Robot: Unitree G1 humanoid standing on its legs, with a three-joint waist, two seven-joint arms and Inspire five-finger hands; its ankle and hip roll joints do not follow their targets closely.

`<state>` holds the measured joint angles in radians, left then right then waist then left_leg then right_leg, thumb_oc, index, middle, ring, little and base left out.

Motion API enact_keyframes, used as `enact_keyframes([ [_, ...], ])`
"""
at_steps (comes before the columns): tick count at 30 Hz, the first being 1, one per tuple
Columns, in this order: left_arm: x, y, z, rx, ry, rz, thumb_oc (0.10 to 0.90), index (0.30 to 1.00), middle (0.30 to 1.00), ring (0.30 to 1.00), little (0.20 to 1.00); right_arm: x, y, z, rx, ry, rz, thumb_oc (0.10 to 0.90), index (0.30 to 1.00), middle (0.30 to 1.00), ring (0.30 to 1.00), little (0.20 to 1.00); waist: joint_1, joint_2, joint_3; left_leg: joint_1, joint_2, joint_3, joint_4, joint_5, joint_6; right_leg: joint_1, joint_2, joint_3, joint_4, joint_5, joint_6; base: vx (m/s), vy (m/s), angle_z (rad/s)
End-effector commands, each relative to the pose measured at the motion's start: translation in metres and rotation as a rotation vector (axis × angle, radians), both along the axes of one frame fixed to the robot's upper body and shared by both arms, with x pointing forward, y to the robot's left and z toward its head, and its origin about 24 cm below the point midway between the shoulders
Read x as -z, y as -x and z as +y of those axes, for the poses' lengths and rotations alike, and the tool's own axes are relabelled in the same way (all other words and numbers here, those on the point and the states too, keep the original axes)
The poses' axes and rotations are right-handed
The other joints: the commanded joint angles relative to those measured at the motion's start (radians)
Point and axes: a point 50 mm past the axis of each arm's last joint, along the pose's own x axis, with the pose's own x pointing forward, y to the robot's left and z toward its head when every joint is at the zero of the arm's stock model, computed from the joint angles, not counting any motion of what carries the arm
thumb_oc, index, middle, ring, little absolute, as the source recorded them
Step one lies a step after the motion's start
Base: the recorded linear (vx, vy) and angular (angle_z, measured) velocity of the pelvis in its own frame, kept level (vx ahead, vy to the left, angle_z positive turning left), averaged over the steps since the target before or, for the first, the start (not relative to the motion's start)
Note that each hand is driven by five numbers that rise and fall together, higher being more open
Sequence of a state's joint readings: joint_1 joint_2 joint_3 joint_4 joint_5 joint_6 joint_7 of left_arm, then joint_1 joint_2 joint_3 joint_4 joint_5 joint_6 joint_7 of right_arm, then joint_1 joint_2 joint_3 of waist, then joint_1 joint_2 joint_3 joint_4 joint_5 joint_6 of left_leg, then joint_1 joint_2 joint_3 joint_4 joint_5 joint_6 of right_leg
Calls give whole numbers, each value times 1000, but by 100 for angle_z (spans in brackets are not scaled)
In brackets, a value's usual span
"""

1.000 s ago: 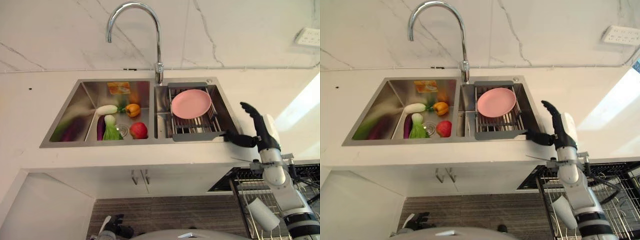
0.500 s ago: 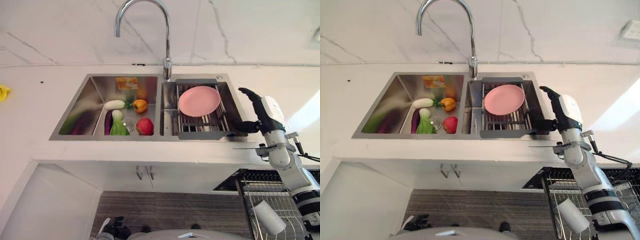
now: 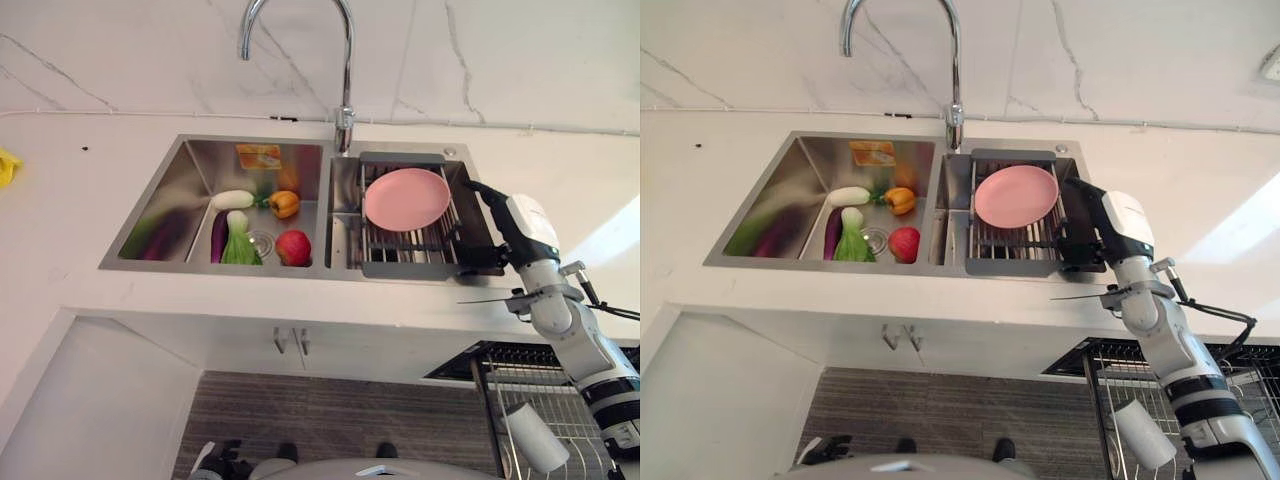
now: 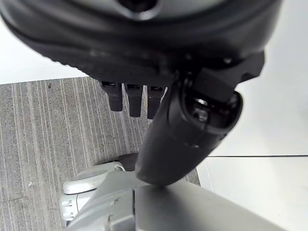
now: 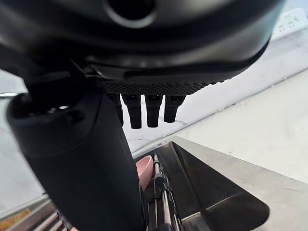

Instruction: Place the dishes in the dishwasher.

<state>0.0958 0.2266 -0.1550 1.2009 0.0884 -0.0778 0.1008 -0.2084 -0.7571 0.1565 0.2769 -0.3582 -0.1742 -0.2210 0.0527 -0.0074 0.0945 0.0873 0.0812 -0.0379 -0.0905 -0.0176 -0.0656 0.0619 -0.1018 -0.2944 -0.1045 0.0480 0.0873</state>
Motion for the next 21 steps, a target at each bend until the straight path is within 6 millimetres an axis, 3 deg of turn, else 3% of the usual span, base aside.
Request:
enact_keyframes([
  [1,2,-2,-3,94,-3,27,800,900,900,900,900,-57,-24,13,-85,125,-222,800,900,900,900,900,33,-57,-46,24,32,25,3,-30,-13,64,-32,16,17,-60,37,0,0,0],
  [21,-8,-29,-6,311,-69,-99,800,900,900,900,900,-47,-64,21,-56,502,-148,800,900,900,900,900,102,-56,-33,-16,24,-33,3,-18,-21,63,-34,-33,17,-75,40,9,-14,8],
])
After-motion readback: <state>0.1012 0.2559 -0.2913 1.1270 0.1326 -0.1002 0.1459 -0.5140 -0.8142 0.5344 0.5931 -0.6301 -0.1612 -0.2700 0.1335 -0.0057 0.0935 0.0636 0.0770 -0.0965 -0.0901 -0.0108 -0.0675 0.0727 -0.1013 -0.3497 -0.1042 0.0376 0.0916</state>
